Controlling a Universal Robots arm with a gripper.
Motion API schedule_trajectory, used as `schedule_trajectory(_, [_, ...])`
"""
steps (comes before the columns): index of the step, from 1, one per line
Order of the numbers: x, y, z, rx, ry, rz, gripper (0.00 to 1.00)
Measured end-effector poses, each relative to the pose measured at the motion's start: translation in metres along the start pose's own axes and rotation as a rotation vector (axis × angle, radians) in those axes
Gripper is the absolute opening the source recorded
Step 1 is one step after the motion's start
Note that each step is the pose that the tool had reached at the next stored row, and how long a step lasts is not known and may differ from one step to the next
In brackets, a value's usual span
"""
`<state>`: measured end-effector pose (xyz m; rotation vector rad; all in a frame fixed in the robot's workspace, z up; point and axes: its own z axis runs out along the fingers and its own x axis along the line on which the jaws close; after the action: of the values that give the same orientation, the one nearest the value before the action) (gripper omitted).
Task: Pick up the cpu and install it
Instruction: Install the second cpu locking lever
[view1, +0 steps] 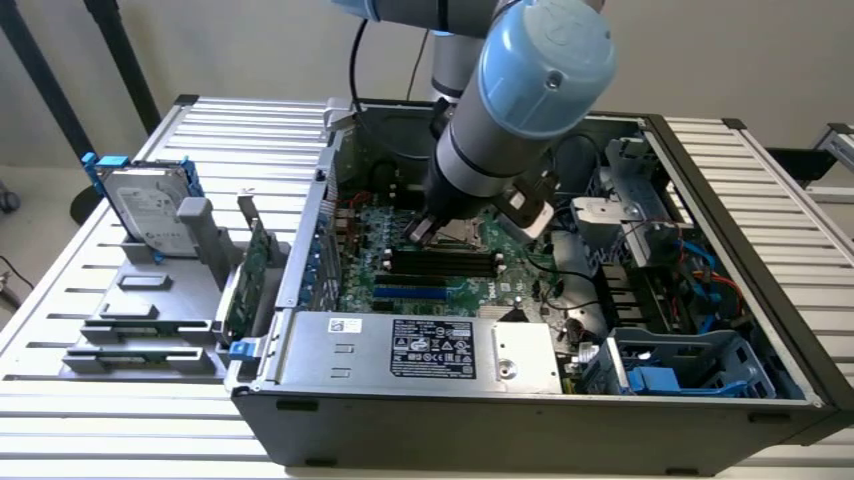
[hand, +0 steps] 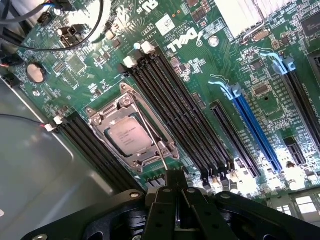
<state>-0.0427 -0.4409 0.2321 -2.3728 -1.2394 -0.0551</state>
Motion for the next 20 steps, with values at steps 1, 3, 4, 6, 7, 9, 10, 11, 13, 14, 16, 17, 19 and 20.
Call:
schedule_trajectory(1, [0.0,-0.0006,0.0017,-0.0025,0.001,-0.001,0.11])
schedule_trajectory(3, [0.001,-0.0027,0.005,-0.0074,0.0028,-0.003,0.11])
schedule_trajectory(4, [0.002,-0.0042,0.0065,-0.0097,0.0031,-0.004,0.11])
schedule_trajectory(6, [0.002,-0.0073,0.0093,-0.0151,0.0026,-0.005,0.11])
schedule_trajectory(7, [0.001,-0.0087,0.0107,-0.0182,0.0017,-0.006,0.11])
schedule_trajectory(9, [-0.002,-0.0106,0.0129,-0.0243,-0.0025,-0.006,0.11])
schedule_trajectory(10, [-0.003,-0.0111,0.0136,-0.0267,-0.0047,-0.005,0.11])
schedule_trajectory(11, [-0.003,-0.0113,0.0141,-0.0284,-0.006,-0.005,0.11])
schedule_trajectory(13, [-0.003,-0.0113,0.0141,-0.0294,-0.0062,-0.006,0.11])
schedule_trajectory(14, [-0.003,-0.0112,0.0142,-0.0295,-0.006,-0.006,0.11])
schedule_trajectory(16, [-0.003,-0.0112,0.0142,-0.0296,-0.0059,-0.006,0.11])
schedule_trajectory(17, [-0.004,-0.011,0.0141,-0.0296,-0.0058,-0.006,0.11])
schedule_trajectory(19, [-0.005,-0.0104,0.013,-0.0296,-0.0059,-0.006,0.11])
schedule_trajectory(20, [-0.005,-0.0101,0.012,-0.0296,-0.0058,-0.006,0.11])
